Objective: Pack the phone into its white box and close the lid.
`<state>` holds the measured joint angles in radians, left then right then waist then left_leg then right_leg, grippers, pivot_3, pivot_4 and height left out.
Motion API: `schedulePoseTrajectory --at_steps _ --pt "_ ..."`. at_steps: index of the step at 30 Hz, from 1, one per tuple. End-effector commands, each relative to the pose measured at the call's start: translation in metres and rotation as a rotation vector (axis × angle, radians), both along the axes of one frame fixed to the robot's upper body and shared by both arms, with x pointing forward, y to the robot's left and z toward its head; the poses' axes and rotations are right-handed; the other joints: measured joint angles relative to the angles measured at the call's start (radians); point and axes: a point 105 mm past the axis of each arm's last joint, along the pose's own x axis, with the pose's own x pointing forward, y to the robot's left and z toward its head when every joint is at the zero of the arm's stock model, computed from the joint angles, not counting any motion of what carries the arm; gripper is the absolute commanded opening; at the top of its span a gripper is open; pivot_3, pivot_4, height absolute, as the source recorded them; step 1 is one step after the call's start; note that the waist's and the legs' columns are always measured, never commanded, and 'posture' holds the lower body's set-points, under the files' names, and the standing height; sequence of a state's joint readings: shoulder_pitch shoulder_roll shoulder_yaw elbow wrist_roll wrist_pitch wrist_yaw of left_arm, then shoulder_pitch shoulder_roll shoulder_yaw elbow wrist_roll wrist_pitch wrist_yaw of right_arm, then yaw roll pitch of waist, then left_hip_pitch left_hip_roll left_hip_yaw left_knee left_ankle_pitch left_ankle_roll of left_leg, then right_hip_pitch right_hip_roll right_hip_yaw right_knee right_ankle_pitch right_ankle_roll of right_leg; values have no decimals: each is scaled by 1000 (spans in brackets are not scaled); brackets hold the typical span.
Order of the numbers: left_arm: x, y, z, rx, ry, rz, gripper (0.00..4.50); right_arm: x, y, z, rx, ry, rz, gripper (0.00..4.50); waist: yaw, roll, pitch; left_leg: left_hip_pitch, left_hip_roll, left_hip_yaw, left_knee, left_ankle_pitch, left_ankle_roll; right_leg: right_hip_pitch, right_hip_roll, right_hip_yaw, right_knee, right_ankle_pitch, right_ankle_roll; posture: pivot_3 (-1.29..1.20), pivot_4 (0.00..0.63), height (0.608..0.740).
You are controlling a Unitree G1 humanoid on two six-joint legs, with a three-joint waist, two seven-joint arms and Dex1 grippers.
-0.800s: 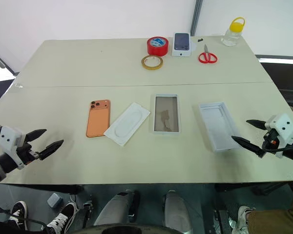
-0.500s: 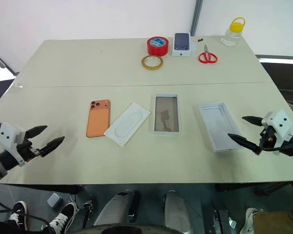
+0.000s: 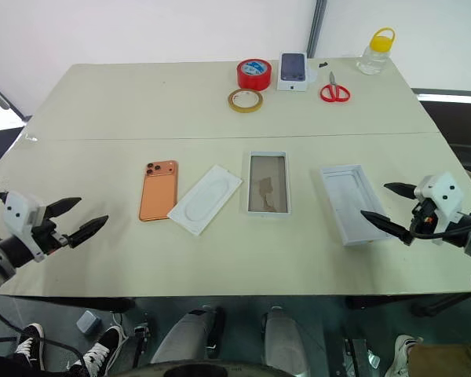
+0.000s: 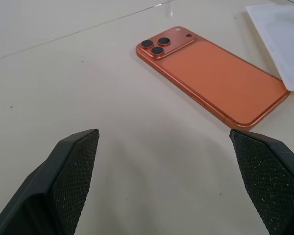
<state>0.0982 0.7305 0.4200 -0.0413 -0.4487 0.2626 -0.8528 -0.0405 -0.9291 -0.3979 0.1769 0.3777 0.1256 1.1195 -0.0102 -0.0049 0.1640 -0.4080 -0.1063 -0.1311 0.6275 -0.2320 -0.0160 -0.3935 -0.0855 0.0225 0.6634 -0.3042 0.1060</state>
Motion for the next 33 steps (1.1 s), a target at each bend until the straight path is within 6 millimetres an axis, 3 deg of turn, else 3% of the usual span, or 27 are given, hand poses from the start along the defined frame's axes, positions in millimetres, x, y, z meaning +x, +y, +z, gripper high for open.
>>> schedulePoseTrajectory --at_steps 1,5,10,14,19,24,29,33 --pt "8 -4 10 12 -23 -16 4500 5 14 14 -3 -57 44 4473 -1 0 0 0 0 0 0 0 0 0 0 0 0 0 0 0 150 740" --pt "23 -16 15 -23 -17 -33 4500 13 31 22 -2 -92 96 4473 -2 0 0 0 0 0 0 0 0 0 0 0 0 0 0 0 150 740" --pt "57 -43 27 -133 -21 -63 4500 22 69 28 -28 -124 232 4473 0 0 0 0 0 0 1 0 0 0 0 0 1 0 1 0 150 740" --pt "79 -89 32 -308 102 -213 4500 30 113 35 -14 -169 374 4473 -1 -1 0 0 -1 0 2 0 0 0 1 -1 1 0 1 0 150 740" --pt "87 -119 24 -381 248 -328 4500 28 145 37 -16 -190 485 4473 -6 -1 0 -1 0 -1 2 1 -1 -1 2 0 2 1 1 0 150 740" --pt "87 -136 0 -329 393 -403 4500 21 162 33 -22 -185 544 4473 -3 -1 0 -1 0 -1 2 2 -2 -1 3 0 3 1 1 0 150 740" --pt "97 -143 -1 -404 458 -419 4500 23 163 30 -21 -187 536 4473 -2 -1 0 -1 -1 -2 3 2 -2 -1 2 -1 2 1 1 0 150 740" --pt "98 -152 -11 -348 508 -447 4500 23 168 29 -19 -193 540 4473 -4 -1 0 -1 -1 -2 3 2 -2 -1 2 -1 2 1 1 0 150 740"
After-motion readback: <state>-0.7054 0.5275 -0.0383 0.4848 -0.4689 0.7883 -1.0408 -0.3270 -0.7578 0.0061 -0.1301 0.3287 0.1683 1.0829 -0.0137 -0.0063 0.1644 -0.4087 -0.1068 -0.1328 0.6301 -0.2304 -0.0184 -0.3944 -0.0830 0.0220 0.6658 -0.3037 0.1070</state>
